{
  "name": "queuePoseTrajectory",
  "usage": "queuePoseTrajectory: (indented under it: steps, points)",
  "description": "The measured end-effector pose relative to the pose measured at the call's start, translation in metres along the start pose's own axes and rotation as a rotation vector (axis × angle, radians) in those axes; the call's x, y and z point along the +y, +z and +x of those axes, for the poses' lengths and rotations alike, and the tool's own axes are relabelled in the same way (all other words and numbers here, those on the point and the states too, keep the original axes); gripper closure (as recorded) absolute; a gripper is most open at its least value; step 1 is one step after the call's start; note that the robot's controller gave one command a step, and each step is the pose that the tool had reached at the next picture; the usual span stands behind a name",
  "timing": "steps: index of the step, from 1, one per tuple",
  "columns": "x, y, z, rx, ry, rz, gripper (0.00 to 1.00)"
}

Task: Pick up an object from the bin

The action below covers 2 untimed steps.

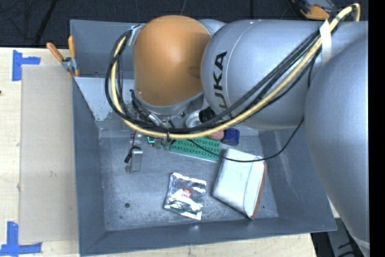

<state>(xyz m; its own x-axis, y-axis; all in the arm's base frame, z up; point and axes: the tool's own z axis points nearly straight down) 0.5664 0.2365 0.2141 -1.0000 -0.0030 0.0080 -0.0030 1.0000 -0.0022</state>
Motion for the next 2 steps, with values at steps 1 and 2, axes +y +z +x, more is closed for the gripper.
queuePoseTrajectory:
  steps: [1, 2]
  points:
    - [-0.088, -0.04, -0.006, -0.012, -0.096, -0.001, 0.0]
    - [-0.195, 0.033, 0.02, -0.003, -0.327, 0.001, 0.0]
